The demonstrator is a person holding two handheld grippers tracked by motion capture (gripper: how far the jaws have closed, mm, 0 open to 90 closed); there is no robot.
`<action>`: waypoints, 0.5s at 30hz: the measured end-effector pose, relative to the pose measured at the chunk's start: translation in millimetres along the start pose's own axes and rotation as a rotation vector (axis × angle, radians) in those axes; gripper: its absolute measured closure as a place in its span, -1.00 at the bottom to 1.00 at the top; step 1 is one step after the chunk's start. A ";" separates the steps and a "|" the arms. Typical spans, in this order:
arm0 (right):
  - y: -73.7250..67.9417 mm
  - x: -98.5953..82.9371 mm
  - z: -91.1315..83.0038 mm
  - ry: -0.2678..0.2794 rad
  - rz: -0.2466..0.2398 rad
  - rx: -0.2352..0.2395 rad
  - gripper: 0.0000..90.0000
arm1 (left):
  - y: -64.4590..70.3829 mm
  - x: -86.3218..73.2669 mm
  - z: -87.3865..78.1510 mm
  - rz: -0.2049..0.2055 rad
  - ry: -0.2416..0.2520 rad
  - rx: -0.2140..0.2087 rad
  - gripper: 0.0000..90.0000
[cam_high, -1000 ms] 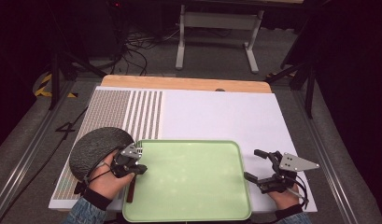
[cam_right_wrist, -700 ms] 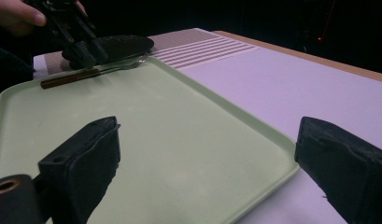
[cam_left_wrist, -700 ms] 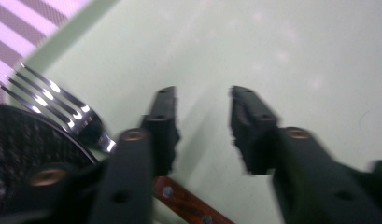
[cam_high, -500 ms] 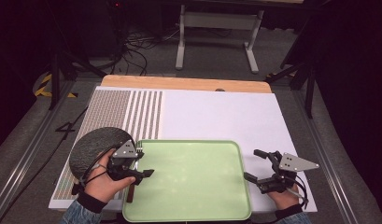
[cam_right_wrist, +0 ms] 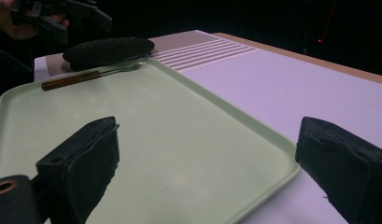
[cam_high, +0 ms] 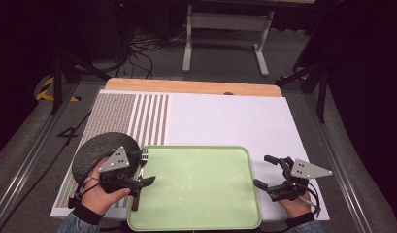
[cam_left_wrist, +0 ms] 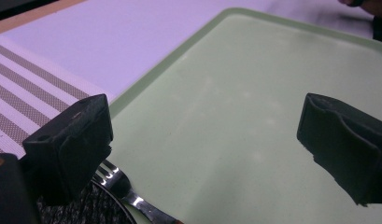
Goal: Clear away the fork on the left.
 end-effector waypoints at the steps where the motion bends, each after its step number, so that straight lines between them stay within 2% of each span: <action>1: 0.0 0.0 0.0 0.001 0.000 0.000 -0.86 | -0.5 -3.1 -2.8 0.000 0.013 0.007 -0.89; 6: -0.5 0.2 -0.2 0.002 -0.001 0.002 -0.86 | -4.1 -20.6 -15.2 -0.010 0.087 0.040 -0.86; 8: -0.5 0.2 -0.3 0.002 -0.001 0.002 -0.86 | -4.9 -22.9 -16.3 -0.015 0.094 0.038 -0.87; 11: -0.6 0.1 -0.2 0.001 -0.001 0.001 -0.86 | -7.1 -35.6 -21.8 -0.048 0.129 0.047 -0.87; 15: -0.7 -0.2 0.0 0.000 0.001 0.005 -0.86 | -7.7 -43.4 -22.5 -0.059 0.143 0.046 -0.89</action>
Point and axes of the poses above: each handheld gripper's, and its own axes: z roughly forward along the jaws, x roughly out of its top, y roughly to its right, the point moved 1 cm from there along z, roughly forward along the jaws, and after that the axes turned 4 degrees about z, right-handed, at the moved point
